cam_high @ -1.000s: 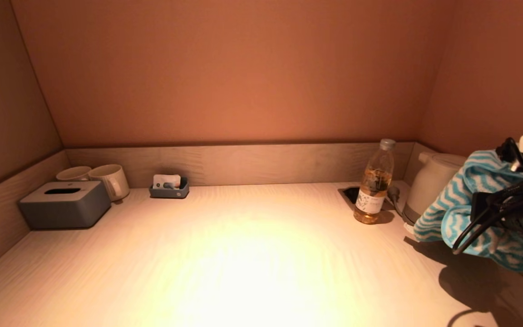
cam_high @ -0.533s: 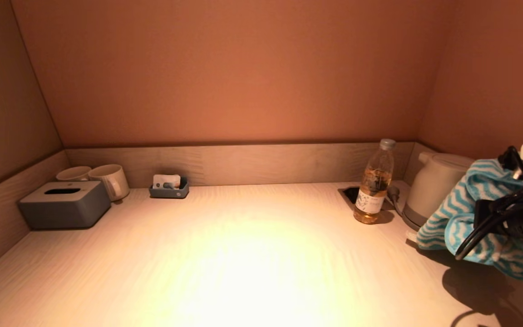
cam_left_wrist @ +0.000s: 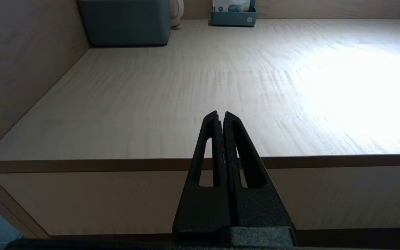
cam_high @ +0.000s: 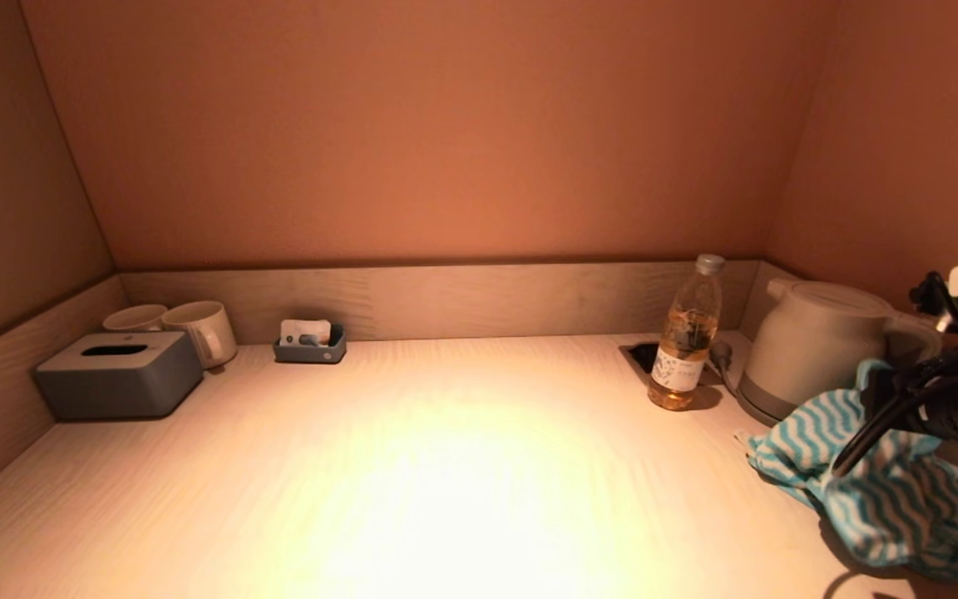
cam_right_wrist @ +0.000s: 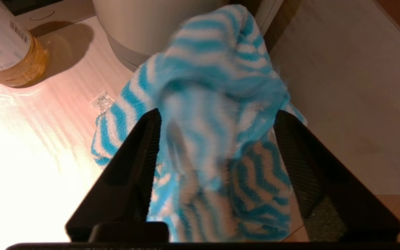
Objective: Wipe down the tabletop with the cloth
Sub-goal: Place the tablecloth
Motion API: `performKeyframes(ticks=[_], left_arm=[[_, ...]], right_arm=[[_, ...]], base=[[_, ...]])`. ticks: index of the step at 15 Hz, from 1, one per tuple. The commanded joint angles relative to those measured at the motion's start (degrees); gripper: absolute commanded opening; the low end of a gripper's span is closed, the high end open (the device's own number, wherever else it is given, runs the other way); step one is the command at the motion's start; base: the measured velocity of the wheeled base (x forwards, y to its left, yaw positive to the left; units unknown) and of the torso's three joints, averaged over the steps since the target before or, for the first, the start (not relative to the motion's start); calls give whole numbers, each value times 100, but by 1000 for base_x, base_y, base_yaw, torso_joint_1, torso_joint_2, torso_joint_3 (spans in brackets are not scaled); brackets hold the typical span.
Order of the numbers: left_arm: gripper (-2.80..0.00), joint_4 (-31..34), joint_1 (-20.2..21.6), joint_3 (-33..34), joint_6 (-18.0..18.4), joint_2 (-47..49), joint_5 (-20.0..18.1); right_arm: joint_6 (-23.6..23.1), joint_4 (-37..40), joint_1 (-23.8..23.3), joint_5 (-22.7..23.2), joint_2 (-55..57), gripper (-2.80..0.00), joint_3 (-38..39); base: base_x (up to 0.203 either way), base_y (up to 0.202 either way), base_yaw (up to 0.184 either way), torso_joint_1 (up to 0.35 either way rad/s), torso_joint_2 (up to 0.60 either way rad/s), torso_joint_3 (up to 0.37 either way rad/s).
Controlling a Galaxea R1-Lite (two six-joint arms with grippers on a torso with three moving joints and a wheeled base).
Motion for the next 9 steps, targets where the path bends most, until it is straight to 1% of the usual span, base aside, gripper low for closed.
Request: performKeyframes(ticks=[1, 4, 6, 9], left_arm=[[-280, 2, 0, 0, -3, -2, 0], [-280, 2, 0, 0, -3, -2, 0], [-280, 2, 0, 0, -3, -2, 0], [-280, 2, 0, 0, -3, -2, 0]], right_arm=[[-19, 27, 1, -16, -46, 0, 52], [-75, 33, 1, 7, -214, 0, 185], [-73, 10, 1, 205, -314, 0, 209], [-95, 3, 7, 586, -832, 0, 192]], base=[[0, 0, 0, 0, 0, 0], [0, 0, 0, 0, 0, 0], [0, 0, 0, 0, 0, 0], [0, 0, 0, 0, 0, 0]])
